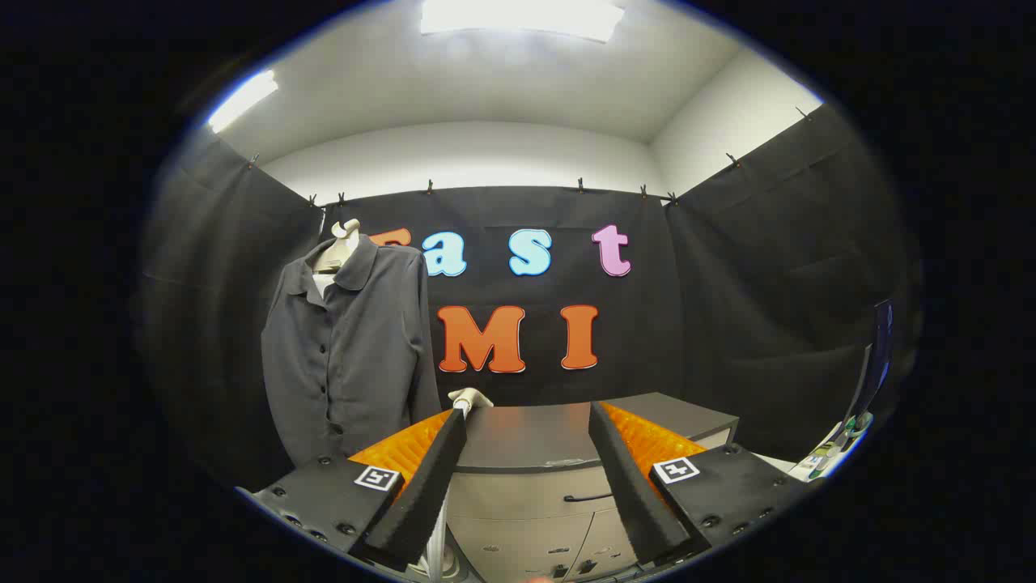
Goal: Iron the clothes twice with a garment steamer, once on the left side and once on the right side.
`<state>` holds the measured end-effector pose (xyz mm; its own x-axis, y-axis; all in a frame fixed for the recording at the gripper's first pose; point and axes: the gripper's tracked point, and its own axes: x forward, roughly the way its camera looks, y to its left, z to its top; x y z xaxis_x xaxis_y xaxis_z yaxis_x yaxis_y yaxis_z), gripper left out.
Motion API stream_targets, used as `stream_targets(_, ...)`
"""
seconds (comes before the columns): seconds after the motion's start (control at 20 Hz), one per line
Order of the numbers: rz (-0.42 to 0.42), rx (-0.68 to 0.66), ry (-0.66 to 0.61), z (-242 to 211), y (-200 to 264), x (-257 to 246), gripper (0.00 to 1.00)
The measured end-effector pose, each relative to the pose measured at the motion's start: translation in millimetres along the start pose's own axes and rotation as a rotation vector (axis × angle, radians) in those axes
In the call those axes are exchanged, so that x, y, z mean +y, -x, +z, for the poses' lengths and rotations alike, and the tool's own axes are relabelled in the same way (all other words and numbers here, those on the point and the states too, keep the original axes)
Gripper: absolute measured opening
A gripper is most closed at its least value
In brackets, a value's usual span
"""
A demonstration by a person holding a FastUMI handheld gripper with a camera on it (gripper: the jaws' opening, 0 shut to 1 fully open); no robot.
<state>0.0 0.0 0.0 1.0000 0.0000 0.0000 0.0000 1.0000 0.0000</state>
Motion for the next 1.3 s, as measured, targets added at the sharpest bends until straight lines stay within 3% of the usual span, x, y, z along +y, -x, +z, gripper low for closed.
stream_targets(0.4,0.001,0.018,-0.017,-12.1,9.4,-3.0,0.98)
stream_targets(0.55,-0.043,0.017,0.006,-13.6,15.2,-16.3,0.98)
stream_targets(1.05,-0.038,-0.021,0.0,4.4,27.5,-3.6,0.98)
stream_targets(1.3,-0.099,-0.05,-0.02,14.4,33.6,-7.0,0.98)
